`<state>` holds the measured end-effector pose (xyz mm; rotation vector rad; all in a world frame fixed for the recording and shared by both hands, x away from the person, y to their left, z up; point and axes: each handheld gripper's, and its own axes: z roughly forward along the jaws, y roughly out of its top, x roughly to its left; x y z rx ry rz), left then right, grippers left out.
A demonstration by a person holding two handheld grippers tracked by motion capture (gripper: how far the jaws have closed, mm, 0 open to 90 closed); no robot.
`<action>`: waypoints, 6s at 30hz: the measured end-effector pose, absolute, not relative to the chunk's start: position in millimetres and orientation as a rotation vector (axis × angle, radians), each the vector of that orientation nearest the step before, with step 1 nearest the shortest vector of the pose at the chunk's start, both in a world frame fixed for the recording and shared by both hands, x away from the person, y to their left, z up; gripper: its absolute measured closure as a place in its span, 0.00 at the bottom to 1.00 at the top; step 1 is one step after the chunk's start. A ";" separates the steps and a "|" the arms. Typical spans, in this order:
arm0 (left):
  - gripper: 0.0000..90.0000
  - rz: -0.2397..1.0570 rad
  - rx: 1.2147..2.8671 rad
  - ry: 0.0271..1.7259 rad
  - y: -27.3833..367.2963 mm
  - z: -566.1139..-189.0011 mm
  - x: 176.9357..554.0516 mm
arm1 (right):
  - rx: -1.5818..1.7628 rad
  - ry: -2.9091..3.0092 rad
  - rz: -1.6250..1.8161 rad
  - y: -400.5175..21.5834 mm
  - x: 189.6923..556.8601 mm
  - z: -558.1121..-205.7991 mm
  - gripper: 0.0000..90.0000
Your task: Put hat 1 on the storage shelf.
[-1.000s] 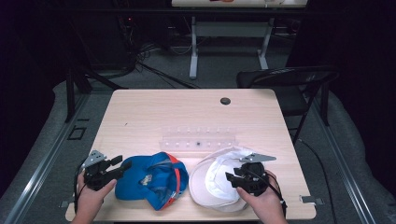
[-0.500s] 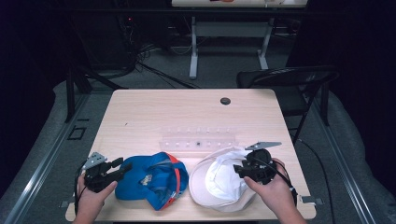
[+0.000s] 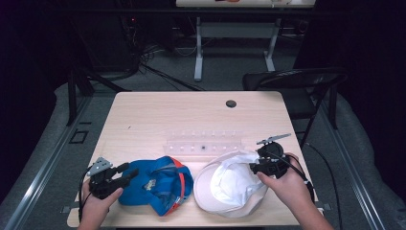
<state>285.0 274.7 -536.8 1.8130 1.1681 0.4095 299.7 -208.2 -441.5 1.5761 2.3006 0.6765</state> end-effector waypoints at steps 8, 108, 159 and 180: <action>0.54 0.395 1.827 1.171 276.5 -535.9 284.9 | 1.654 2.297 0.565 -223.2 310.8 -444.6 0.65; 0.56 0.318 1.816 1.166 278.6 -535.9 288.0 | 2.230 2.536 0.883 -240.1 345.6 -399.3 0.90; 0.51 0.377 1.845 1.022 247.0 -503.9 279.2 | 2.205 2.397 1.588 -239.6 340.1 -345.4 0.91; 0.52 0.412 1.889 0.873 207.1 -485.0 276.0 | 2.147 2.322 1.743 -226.3 359.0 -320.2 0.91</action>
